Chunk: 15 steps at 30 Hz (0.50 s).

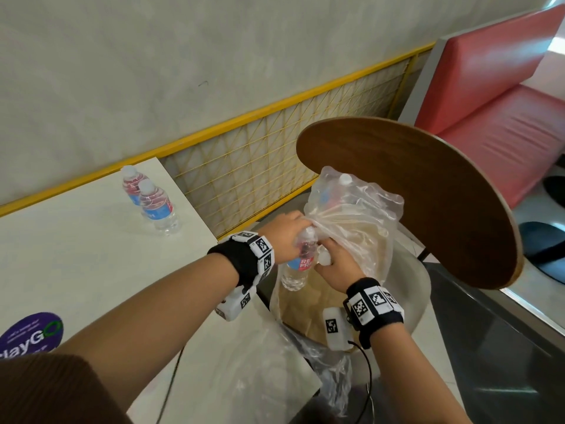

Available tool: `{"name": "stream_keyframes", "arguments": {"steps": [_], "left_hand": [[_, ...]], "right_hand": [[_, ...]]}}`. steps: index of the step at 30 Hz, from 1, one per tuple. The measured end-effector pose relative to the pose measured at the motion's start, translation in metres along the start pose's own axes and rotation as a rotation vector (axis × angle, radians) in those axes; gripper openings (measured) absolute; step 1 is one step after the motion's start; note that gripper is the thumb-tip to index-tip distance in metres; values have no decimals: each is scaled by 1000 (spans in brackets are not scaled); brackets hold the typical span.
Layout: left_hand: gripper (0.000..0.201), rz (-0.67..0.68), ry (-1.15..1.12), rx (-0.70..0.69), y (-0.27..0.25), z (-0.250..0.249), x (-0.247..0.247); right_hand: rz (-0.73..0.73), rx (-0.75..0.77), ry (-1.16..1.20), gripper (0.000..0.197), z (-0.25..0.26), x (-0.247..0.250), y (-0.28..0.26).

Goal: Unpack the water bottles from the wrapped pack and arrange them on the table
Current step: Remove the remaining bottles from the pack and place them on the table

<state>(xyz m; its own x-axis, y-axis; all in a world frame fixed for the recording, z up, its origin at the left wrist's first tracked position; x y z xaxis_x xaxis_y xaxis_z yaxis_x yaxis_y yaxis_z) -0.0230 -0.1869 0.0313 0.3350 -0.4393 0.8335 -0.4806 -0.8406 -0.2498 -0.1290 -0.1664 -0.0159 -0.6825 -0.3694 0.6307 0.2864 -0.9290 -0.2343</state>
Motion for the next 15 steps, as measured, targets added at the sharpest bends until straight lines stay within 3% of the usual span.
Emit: {"name": "stream_keyframes", "arguments": {"steps": [4, 10, 15], "left_hand": [[57, 20, -6, -27, -4, 0, -6], [48, 71, 77, -32, -10, -2, 0], [52, 87, 163, -98, -15, -23, -2]], "right_hand": [[-40, -10, 47, 45, 1, 2, -2], [-14, -11, 10, 53, 1, -8, -8], [-108, -33, 61, 46, -2, 10, -8]]}}
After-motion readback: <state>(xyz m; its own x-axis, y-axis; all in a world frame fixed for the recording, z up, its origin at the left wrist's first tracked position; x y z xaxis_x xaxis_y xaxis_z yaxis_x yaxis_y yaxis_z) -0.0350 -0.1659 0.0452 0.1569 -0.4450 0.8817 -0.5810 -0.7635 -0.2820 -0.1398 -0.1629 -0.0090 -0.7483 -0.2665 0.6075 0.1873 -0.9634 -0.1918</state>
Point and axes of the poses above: each hand's wrist, its own y-axis towards the middle knuckle, its own x-axis out of the back of the hand, z = x × y, the point moved 9 cm from there along y, towards the middle knuckle, and after that the axes turned 5 degrees about z, right-handed, at the moved point
